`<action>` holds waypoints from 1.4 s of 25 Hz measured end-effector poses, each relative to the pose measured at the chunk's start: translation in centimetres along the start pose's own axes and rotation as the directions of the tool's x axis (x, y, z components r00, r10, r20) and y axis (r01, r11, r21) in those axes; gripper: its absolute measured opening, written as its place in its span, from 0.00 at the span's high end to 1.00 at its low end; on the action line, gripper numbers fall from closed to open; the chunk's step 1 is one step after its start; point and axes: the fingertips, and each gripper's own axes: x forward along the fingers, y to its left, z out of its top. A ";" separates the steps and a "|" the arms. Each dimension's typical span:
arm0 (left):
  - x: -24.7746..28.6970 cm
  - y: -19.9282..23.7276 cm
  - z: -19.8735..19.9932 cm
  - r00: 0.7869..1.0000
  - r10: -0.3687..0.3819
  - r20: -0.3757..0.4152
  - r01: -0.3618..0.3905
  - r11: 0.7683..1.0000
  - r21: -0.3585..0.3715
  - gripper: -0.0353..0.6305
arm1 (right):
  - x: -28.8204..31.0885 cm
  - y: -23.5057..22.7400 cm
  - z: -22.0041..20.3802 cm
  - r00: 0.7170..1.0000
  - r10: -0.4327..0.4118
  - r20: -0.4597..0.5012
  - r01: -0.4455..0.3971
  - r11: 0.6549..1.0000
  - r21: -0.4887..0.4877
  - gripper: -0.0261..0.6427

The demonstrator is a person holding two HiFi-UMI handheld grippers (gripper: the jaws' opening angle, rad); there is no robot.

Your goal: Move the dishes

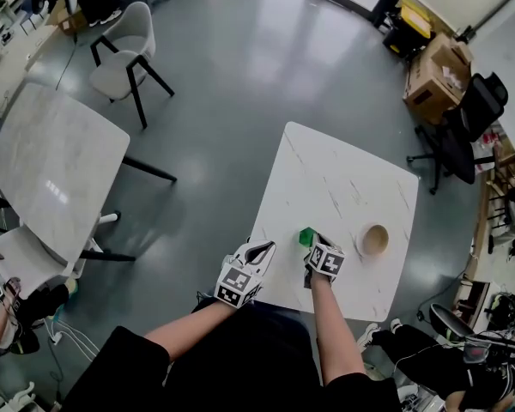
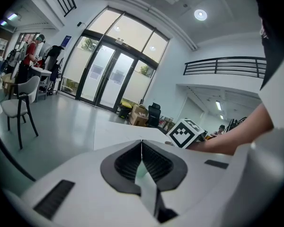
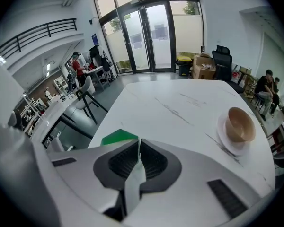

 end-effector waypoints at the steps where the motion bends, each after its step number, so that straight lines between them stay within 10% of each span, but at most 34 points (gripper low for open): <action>1: 0.0 0.1 0.0 1.000 -0.005 -0.004 0.005 1.000 0.000 0.92 | 0.0 0.0 -0.1 1.000 -0.007 -0.003 0.007 1.000 0.009 0.92; 19: 2.5 -0.9 0.7 0.999 -0.043 -0.006 0.043 0.999 0.032 0.92 | -3.1 -1.2 1.9 0.991 0.031 0.128 -0.041 0.996 0.075 0.92; 35: 12.6 -12.9 1.7 0.999 0.043 0.011 -0.043 0.997 0.066 0.92 | -8.2 -18.0 2.4 0.989 0.036 0.142 -0.035 0.999 -0.009 0.92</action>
